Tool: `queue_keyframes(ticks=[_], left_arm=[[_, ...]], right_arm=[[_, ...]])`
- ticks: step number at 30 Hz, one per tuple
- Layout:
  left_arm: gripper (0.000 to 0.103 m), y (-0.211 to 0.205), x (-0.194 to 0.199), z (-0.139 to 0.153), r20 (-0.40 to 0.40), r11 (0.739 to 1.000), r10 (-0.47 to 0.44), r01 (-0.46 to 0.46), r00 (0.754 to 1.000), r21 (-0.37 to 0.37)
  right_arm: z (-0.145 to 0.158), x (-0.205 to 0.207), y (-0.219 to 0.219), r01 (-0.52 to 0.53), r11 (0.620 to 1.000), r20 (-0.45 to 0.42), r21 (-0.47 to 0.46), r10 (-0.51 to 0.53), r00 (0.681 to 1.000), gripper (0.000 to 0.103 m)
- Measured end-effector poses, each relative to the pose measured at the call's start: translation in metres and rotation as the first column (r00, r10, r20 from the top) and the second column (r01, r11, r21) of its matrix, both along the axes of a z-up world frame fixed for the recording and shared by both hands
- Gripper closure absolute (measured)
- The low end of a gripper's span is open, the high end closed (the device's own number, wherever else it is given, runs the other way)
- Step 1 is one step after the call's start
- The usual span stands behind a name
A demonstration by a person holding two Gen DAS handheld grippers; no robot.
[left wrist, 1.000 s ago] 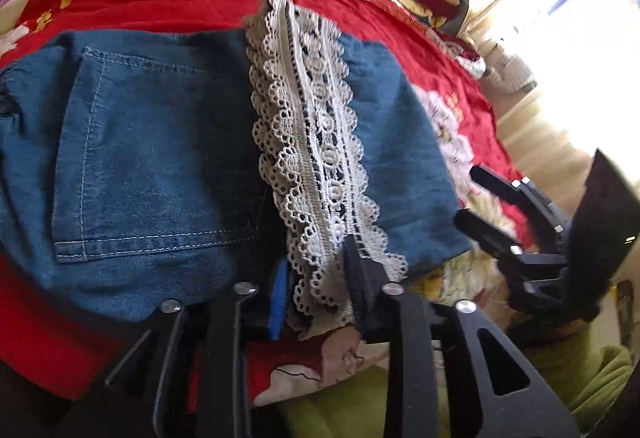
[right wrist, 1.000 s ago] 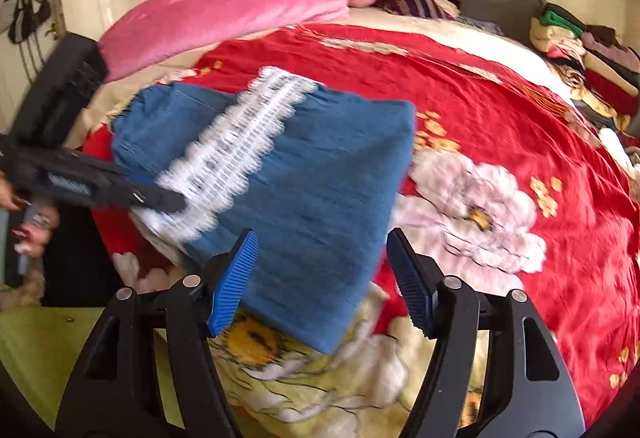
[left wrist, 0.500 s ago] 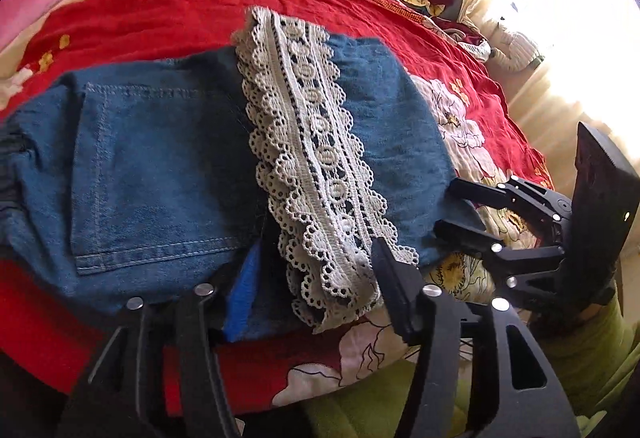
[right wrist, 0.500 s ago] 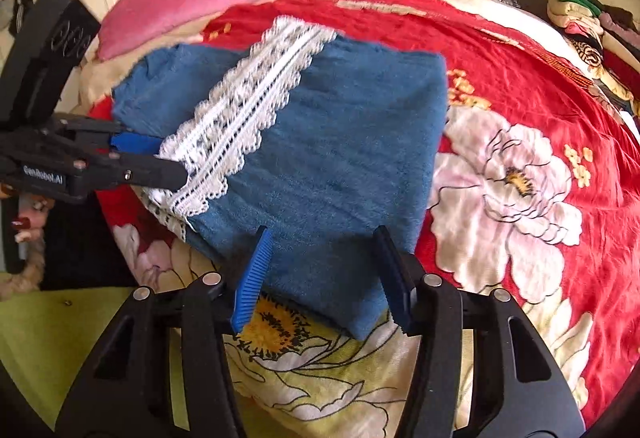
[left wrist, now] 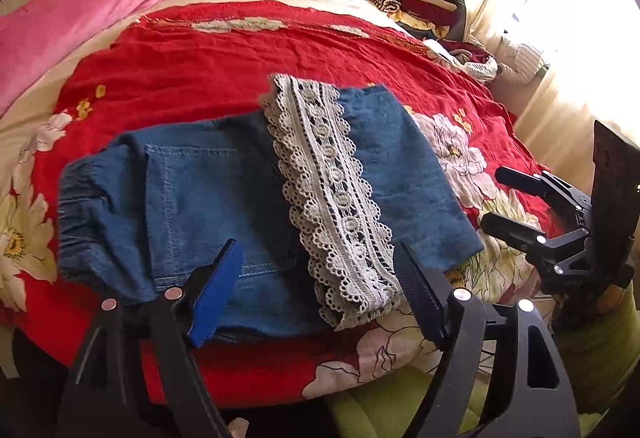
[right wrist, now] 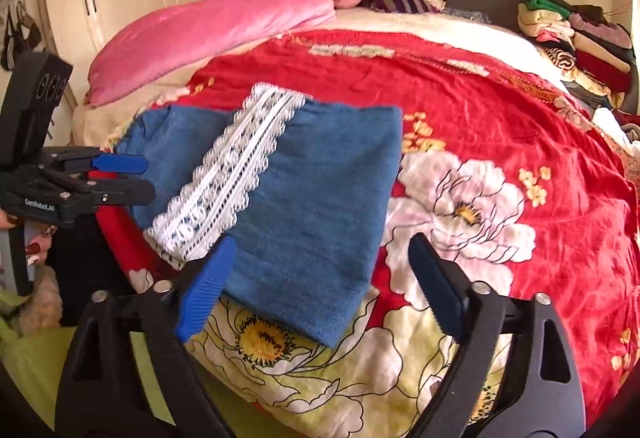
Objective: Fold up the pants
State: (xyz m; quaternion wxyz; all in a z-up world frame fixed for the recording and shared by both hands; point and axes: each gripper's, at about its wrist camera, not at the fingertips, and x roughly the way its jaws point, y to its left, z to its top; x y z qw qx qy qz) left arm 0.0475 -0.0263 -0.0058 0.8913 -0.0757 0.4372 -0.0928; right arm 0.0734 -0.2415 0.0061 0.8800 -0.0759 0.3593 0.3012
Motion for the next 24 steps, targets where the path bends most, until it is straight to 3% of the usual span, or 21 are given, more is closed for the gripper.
queue_keyframes(ticks=[5, 13, 19, 24], left_arm=[[0.007, 0.008, -0.004, 0.011, 0.033, 0.999, 0.044, -0.045, 0.998, 0.024], [0.007, 0.04, -0.015, 0.02, 0.04, 0.988, 0.14, -0.142, 0.989, 0.067], [0.007, 0.08, -0.026, 0.018, 0.02, 0.974, 0.222, -0.223, 0.975, 0.042], [0.007, 0.123, -0.035, 0.008, -0.021, 0.954, 0.299, -0.3, 0.954, -0.028]], right_arm=[[0.018, -0.002, 0.002, 0.001, 1.0, 0.039, 0.017, -0.002, 0.999, 0.015], [0.045, 0.001, 0.023, -0.048, 0.998, 0.094, 0.033, 0.044, 0.995, 0.011], [0.063, 0.009, 0.061, -0.125, 0.992, 0.104, 0.031, 0.121, 0.987, 0.01], [0.067, 0.018, 0.105, -0.217, 0.976, 0.076, 0.025, 0.214, 0.974, 0.01]])
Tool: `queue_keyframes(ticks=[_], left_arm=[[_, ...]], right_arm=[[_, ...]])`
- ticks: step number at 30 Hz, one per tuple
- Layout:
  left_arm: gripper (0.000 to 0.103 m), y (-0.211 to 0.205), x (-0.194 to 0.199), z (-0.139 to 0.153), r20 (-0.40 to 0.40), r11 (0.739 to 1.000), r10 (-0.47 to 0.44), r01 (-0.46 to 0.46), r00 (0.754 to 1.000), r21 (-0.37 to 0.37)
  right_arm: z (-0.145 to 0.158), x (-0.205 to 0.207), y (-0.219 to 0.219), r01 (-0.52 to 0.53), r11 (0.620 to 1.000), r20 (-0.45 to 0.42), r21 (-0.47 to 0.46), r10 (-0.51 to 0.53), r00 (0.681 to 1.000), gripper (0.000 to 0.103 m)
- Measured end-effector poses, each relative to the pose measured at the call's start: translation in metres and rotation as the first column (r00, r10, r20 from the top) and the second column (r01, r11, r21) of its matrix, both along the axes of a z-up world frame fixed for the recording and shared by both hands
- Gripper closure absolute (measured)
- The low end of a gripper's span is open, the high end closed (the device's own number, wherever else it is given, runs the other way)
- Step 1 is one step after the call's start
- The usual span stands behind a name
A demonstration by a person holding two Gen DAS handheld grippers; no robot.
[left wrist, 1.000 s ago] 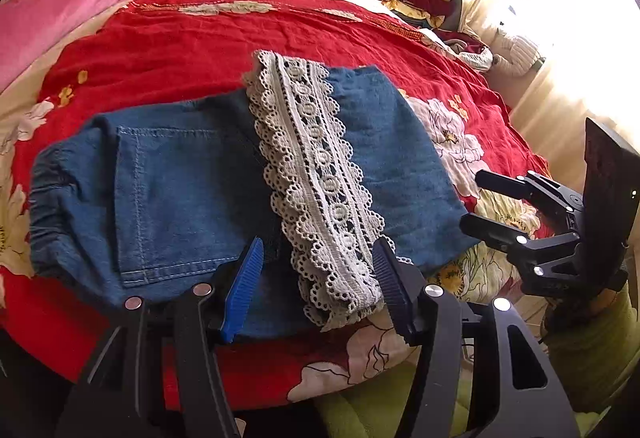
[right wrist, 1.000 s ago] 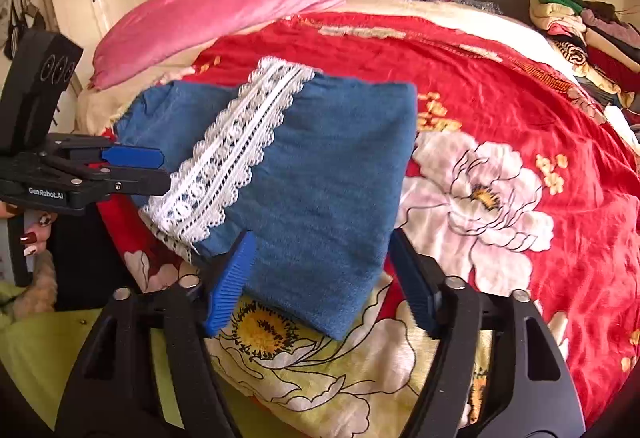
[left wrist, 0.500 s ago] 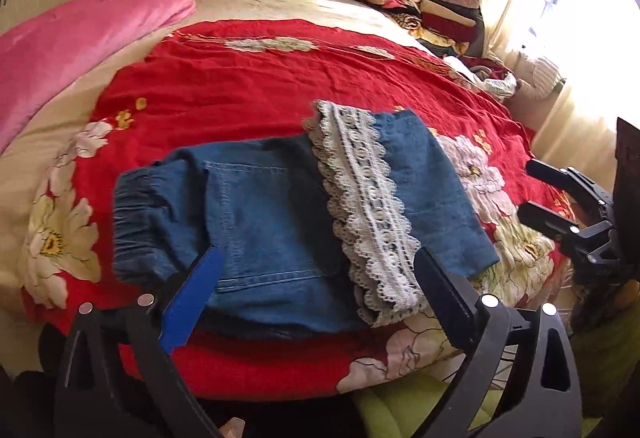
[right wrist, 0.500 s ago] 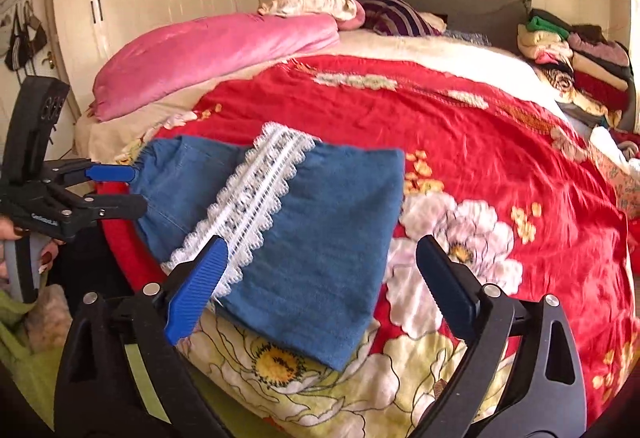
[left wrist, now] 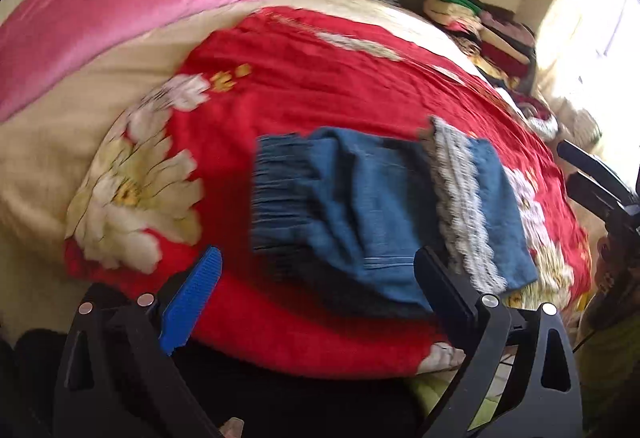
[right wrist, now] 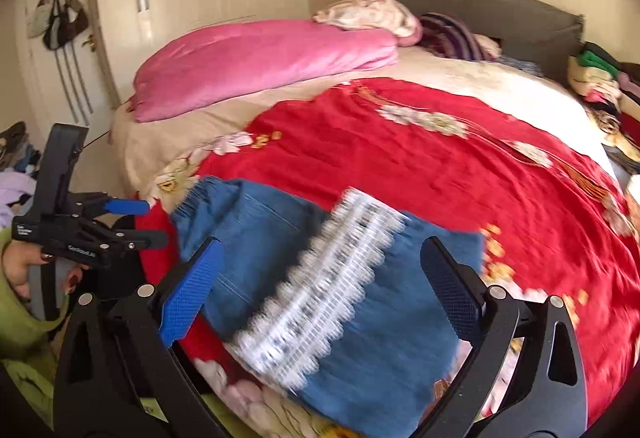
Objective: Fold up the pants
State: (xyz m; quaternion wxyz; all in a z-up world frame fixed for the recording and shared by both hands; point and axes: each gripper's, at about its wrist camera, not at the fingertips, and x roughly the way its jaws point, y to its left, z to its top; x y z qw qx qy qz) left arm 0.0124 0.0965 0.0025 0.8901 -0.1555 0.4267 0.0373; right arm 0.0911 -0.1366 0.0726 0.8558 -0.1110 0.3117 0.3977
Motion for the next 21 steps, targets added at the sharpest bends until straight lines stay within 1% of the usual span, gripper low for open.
queue_keyframes(ticks=[3, 8, 10, 11, 12, 13, 14, 15, 18, 20, 21], left_arm=[[0.007, 0.025, -0.005, -0.011, -0.008, 0.997, 0.045, -0.045, 0.999, -0.057], [0.009, 0.036, -0.005, -0.027, -0.006, 0.989, 0.077, -0.077, 0.997, -0.127], [0.025, 0.033, -0.002, -0.032, 0.001, 0.986, 0.065, -0.065, 0.998, -0.152], [0.042, 0.03, 0.0, -0.034, -0.001, 0.987, 0.056, -0.055, 0.998, -0.153], [0.052, 0.028, 0.003, -0.037, -0.006, 0.987, 0.045, -0.045, 0.999, -0.155], [0.056, 0.024, 0.006, -0.041, -0.015, 0.987, 0.027, -0.029, 1.0, -0.159], [0.066, 0.023, 0.009, -0.044, -0.023, 0.986, 0.013, -0.016, 1.0, -0.165], [0.069, 0.021, 0.011, -0.048, -0.031, 0.986, 0.003, -0.008, 1.0, -0.167], [0.069, 0.017, 0.013, -0.05, -0.035, 0.99, -0.003, -0.001, 0.999, -0.142], [0.069, 0.017, 0.014, -0.05, -0.035, 0.991, -0.004, -0.001, 0.999, -0.136], [0.069, 0.016, 0.014, -0.05, -0.035, 0.992, -0.006, 0.002, 0.999, -0.129]], right_arm=[[-0.002, 0.006, 0.028, -0.064, 0.998, -0.031, -0.022, 0.064, 0.997, 0.01], [-0.011, 0.025, 0.085, -0.187, 0.98, -0.099, -0.064, 0.18, 0.979, 0.01], [-0.018, 0.033, 0.104, -0.228, 0.969, -0.132, -0.091, 0.215, 0.968, 0.01], [-0.022, 0.036, 0.115, -0.249, 0.962, -0.147, -0.109, 0.232, 0.961, 0.01], [-0.026, 0.04, 0.125, -0.267, 0.955, -0.158, -0.125, 0.247, 0.956, 0.01], [-0.03, 0.045, 0.136, -0.29, 0.947, -0.174, -0.138, 0.265, 0.949, 0.01], [-0.034, 0.047, 0.143, -0.302, 0.942, -0.183, -0.149, 0.274, 0.944, 0.01], [-0.037, 0.05, 0.15, -0.314, 0.935, -0.19, -0.164, 0.283, 0.94, 0.01], [-0.051, 0.053, 0.177, -0.378, 0.903, -0.216, -0.204, 0.335, 0.917, 0.011], [-0.061, 0.053, 0.191, -0.416, 0.883, -0.244, -0.22, 0.363, 0.899, 0.019], [-0.064, 0.054, 0.197, -0.431, 0.873, -0.256, -0.228, 0.374, 0.892, 0.021]])
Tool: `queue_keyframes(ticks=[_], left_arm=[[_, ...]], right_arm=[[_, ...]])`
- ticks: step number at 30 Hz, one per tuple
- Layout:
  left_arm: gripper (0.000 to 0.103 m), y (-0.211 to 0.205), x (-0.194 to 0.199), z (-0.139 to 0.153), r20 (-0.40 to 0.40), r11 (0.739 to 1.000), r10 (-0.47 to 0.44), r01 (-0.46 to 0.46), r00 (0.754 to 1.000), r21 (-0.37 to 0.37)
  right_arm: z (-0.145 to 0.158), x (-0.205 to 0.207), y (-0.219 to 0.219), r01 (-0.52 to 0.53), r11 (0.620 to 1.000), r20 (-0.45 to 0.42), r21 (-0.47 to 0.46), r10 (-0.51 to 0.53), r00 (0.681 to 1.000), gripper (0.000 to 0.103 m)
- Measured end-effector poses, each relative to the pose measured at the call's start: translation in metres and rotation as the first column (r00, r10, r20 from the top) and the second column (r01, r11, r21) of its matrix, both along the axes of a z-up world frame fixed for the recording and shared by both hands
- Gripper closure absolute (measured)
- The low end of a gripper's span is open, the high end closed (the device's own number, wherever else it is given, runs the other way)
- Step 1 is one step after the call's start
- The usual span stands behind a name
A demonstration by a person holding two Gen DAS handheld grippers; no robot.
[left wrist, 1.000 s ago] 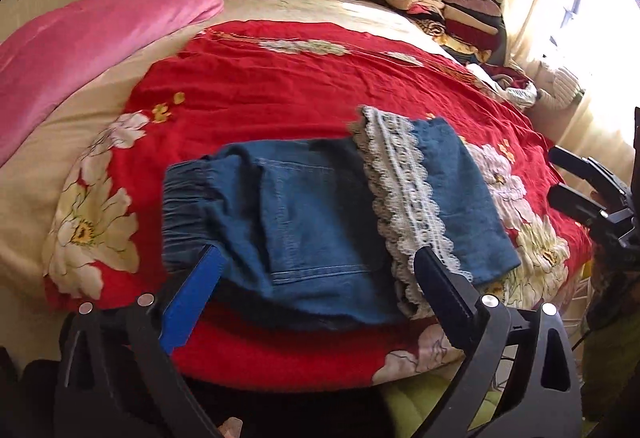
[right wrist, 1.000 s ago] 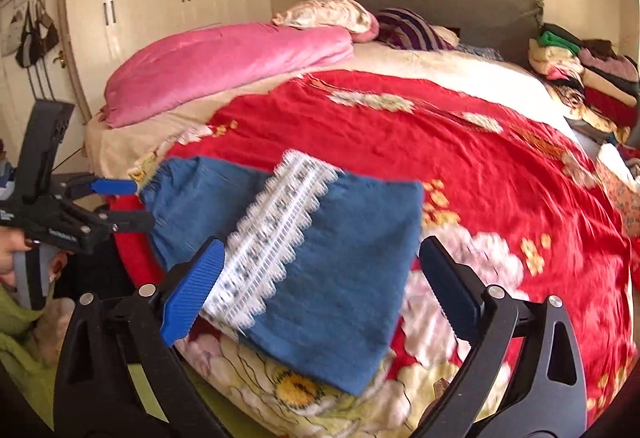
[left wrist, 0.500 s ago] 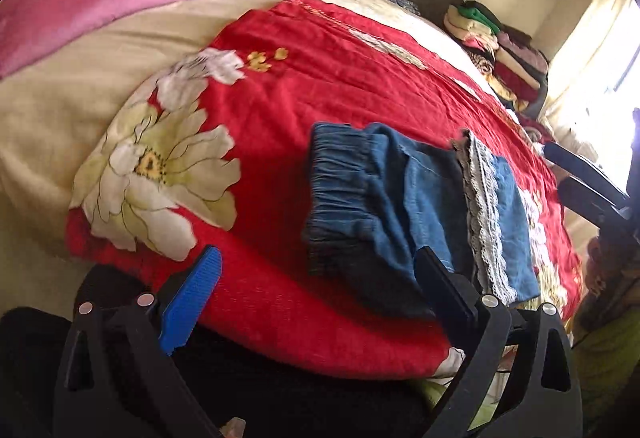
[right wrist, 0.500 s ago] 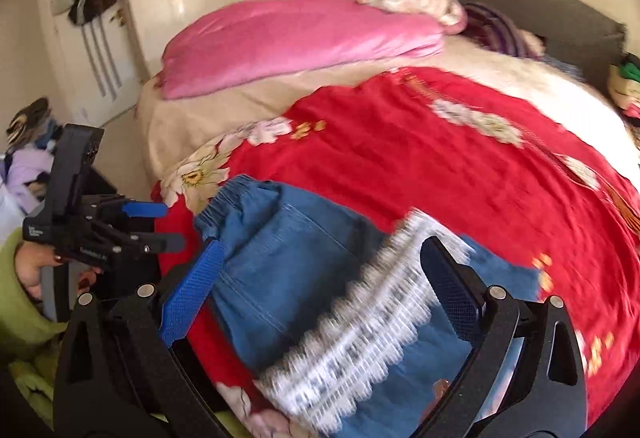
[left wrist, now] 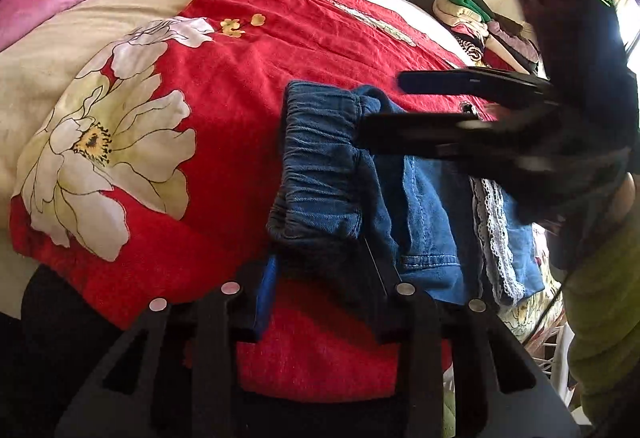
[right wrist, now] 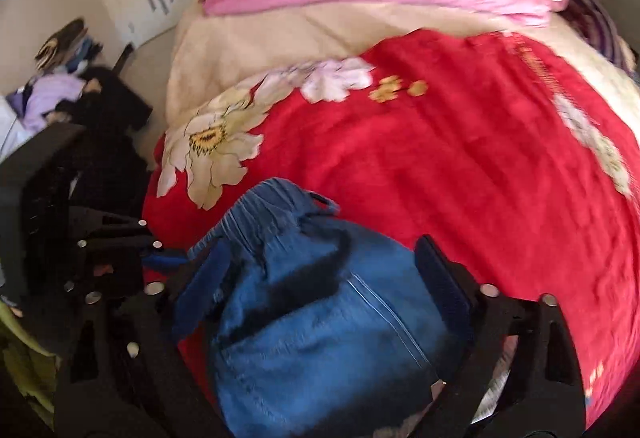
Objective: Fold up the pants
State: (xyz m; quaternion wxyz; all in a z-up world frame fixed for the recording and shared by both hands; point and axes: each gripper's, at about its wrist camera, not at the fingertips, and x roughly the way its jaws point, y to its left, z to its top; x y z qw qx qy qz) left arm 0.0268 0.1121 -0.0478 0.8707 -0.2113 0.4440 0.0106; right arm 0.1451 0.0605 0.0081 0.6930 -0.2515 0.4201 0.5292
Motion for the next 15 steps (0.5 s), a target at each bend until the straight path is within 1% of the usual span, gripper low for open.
queue_keyframes(ticks=[1, 2, 4, 6, 7, 8, 9, 10, 11, 12, 13, 15], left_arm=[[0.068, 0.0, 0.0, 0.0, 0.0, 1.0, -0.001, 0.001, 1.0, 0.003], [0.068, 0.0, 0.001, -0.001, -0.001, 1.0, -0.001, 0.001, 1.0, 0.006], [0.068, 0.001, 0.002, -0.001, -0.002, 1.0, -0.001, 0.001, 1.0, 0.005], [0.067, 0.002, 0.003, -0.002, -0.006, 1.0, 0.001, -0.001, 1.0, 0.003], [0.067, 0.003, 0.004, -0.003, -0.008, 1.0, 0.001, -0.001, 1.0, 0.003], [0.066, 0.003, 0.004, -0.003, -0.008, 1.0, 0.003, -0.003, 1.0, -0.001], [0.066, 0.004, 0.004, -0.003, -0.006, 1.0, 0.004, -0.004, 1.0, -0.007], [0.066, 0.004, 0.003, -0.003, -0.004, 1.0, 0.003, -0.003, 1.0, -0.005], [0.06, 0.004, 0.003, -0.001, -0.003, 1.0, 0.005, -0.005, 1.0, 0.0], [0.053, 0.004, 0.003, 0.0, 0.0, 1.0, 0.01, -0.01, 1.0, 0.006], [0.051, 0.004, 0.001, 0.002, 0.005, 1.0, 0.01, -0.01, 1.0, 0.006], [0.041, 0.002, 0.0, 0.006, 0.013, 1.0, 0.007, -0.007, 1.0, -0.003]], right_arm=[[-0.007, 0.0, 0.008, -0.014, 1.0, -0.004, -0.022, 0.014, 1.0, 0.025], [-0.011, 0.0, 0.011, -0.021, 0.999, -0.009, -0.032, 0.021, 1.0, 0.026], [-0.022, -0.001, 0.022, -0.054, 0.998, -0.038, -0.043, 0.053, 0.998, 0.034], [-0.029, -0.002, 0.028, -0.088, 0.995, -0.075, -0.044, 0.085, 0.994, 0.054], [-0.032, -0.002, 0.03, -0.106, 0.994, -0.101, -0.039, 0.101, 0.99, 0.055], [-0.033, -0.002, 0.03, -0.108, 0.993, -0.101, -0.038, 0.103, 0.989, 0.059], [-0.032, 0.0, 0.028, -0.104, 0.994, -0.112, -0.027, 0.101, 0.989, 0.066], [-0.03, 0.002, 0.025, -0.099, 0.995, -0.12, -0.015, 0.097, 0.988, 0.069], [-0.026, 0.003, 0.02, -0.096, 0.995, -0.124, -0.002, 0.095, 0.988, 0.075], [-0.022, 0.004, 0.015, -0.094, 0.995, -0.124, 0.013, 0.095, 0.988, 0.077], [-0.015, 0.003, 0.006, -0.09, 0.995, -0.124, 0.039, 0.094, 0.988, 0.078], [-0.006, 0.004, -0.005, -0.079, 0.994, -0.129, 0.078, 0.089, 0.988, 0.08]])
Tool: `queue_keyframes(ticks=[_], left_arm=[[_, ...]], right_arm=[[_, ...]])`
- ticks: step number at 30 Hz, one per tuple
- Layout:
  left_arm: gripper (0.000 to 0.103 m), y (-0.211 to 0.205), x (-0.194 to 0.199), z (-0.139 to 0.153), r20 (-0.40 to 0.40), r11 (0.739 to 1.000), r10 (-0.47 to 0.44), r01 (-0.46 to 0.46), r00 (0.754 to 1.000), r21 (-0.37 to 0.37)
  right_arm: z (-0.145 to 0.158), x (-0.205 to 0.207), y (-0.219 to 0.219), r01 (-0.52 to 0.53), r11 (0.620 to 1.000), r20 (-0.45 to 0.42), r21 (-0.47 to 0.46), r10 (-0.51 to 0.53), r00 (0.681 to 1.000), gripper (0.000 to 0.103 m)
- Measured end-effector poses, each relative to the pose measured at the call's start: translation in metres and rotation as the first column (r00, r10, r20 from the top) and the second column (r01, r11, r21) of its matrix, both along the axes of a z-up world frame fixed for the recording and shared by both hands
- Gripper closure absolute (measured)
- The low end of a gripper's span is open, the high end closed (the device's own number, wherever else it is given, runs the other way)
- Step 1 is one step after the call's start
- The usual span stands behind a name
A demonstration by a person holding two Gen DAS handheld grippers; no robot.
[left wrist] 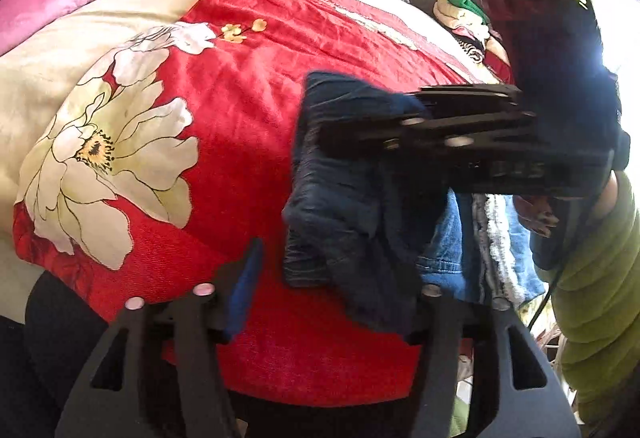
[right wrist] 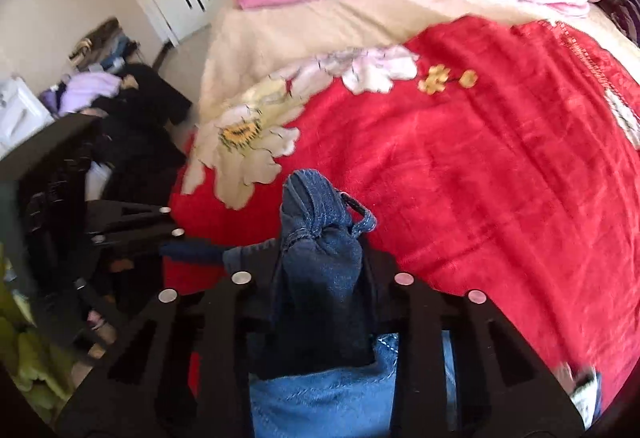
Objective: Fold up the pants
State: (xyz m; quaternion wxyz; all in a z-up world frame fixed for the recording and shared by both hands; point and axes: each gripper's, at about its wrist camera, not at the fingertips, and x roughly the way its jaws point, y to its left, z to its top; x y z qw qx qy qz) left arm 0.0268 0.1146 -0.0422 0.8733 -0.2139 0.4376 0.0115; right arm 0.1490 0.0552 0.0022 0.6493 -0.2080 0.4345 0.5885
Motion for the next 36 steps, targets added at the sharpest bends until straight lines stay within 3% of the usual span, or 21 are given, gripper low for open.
queue_keyframes(ticks=[5, 9, 13, 15, 18, 22, 24, 27, 29, 32, 33, 36], left_arm=[[0.02, -0.016, 0.0, 0.013, 0.039, 0.998, -0.054, 0.055, 0.998, -0.028], [0.018, -0.033, 0.009, 0.016, 0.072, 0.982, -0.129, 0.137, 0.989, -0.128], [0.02, -0.051, 0.025, 0.015, 0.097, 0.947, -0.183, 0.202, 0.978, -0.251], [0.04, -0.065, 0.031, 0.02, 0.103, 0.944, -0.206, 0.226, 0.973, -0.241], [0.054, -0.082, 0.038, 0.028, 0.111, 0.943, -0.229, 0.249, 0.967, -0.222], [0.054, -0.104, 0.044, 0.037, 0.123, 0.937, -0.269, 0.289, 0.955, -0.197], [0.053, -0.124, 0.048, 0.043, 0.147, 0.917, -0.322, 0.347, 0.935, -0.196], [0.041, -0.151, 0.049, 0.048, 0.173, 0.868, -0.439, 0.465, 0.882, -0.172], [0.039, -0.153, 0.04, 0.052, 0.208, 0.856, -0.454, 0.489, 0.866, -0.169], [0.039, -0.141, 0.035, 0.06, 0.229, 0.888, -0.417, 0.448, 0.88, -0.104], [0.039, -0.139, 0.034, 0.063, 0.228, 0.905, -0.402, 0.423, 0.887, -0.047], [0.041, -0.142, 0.041, 0.057, 0.146, 0.93, -0.367, 0.359, 0.919, 0.079]], right_arm=[[0.03, -0.003, -0.043, 0.034, 0.993, 0.015, 0.112, -0.036, 0.999, 0.08], [0.049, -0.001, -0.075, 0.063, 0.984, 0.045, 0.167, -0.071, 0.996, 0.08], [0.06, 0.002, -0.107, 0.105, 0.973, 0.066, 0.207, -0.121, 0.99, 0.08], [0.061, 0.004, -0.117, 0.123, 0.968, 0.069, 0.218, -0.141, 0.988, 0.08], [0.061, 0.009, -0.135, 0.154, 0.96, 0.077, 0.234, -0.176, 0.981, 0.08], [0.062, 0.018, -0.166, 0.199, 0.938, 0.041, 0.284, -0.219, 0.975, 0.072], [0.062, 0.023, -0.183, 0.244, 0.92, 0.016, 0.307, -0.261, 0.965, 0.066], [0.056, 0.035, -0.227, 0.374, 0.867, -0.015, 0.329, -0.391, 0.92, 0.052], [0.047, 0.041, -0.259, 0.467, 0.829, -0.035, 0.309, -0.48, 0.876, 0.052], [0.032, 0.038, -0.288, 0.537, 0.799, -0.048, 0.272, -0.546, 0.836, 0.051], [0.027, 0.036, -0.294, 0.555, 0.791, -0.054, 0.257, -0.562, 0.826, 0.05], [0.014, 0.028, -0.302, 0.575, 0.784, -0.083, 0.234, -0.573, 0.815, 0.043]])
